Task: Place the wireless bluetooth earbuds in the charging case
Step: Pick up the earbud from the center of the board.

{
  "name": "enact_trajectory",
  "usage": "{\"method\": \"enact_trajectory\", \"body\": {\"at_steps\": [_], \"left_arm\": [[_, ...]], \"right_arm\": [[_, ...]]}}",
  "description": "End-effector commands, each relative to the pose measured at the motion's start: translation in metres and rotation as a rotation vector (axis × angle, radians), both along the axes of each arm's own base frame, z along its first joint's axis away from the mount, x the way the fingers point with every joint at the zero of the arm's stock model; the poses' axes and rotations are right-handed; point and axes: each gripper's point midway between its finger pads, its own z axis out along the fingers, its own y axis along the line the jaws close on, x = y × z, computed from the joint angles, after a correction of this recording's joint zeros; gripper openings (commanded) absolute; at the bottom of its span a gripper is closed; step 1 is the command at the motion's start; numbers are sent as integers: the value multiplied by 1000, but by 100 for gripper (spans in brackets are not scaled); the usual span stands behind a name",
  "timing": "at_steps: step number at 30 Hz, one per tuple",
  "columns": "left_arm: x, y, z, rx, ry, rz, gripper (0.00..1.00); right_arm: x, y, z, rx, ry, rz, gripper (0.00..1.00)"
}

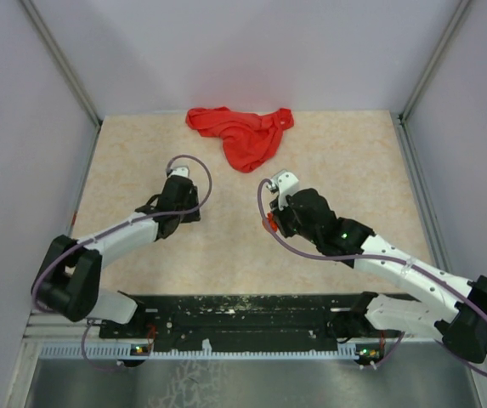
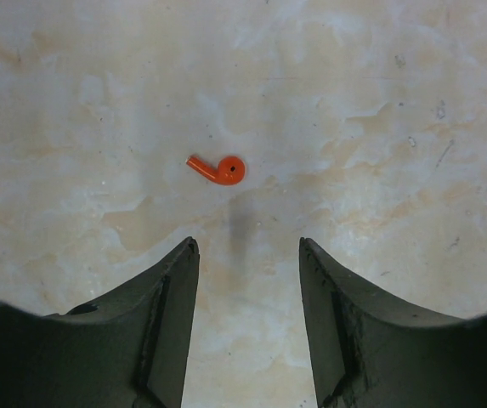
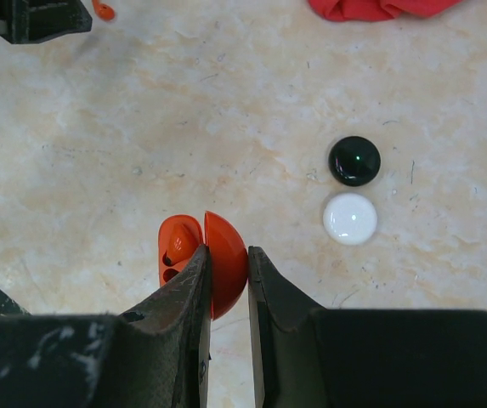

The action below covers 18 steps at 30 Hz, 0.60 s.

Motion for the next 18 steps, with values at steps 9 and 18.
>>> {"method": "enact_trajectory", "body": {"at_steps": [9, 18], "left_arm": [[51, -4, -21, 152, 76, -38, 45], [50, 6, -41, 249, 192, -20, 43]], "right_arm": [[8, 3, 19, 48, -75, -1, 9], [10, 2, 18, 38, -75, -3, 9]]}}
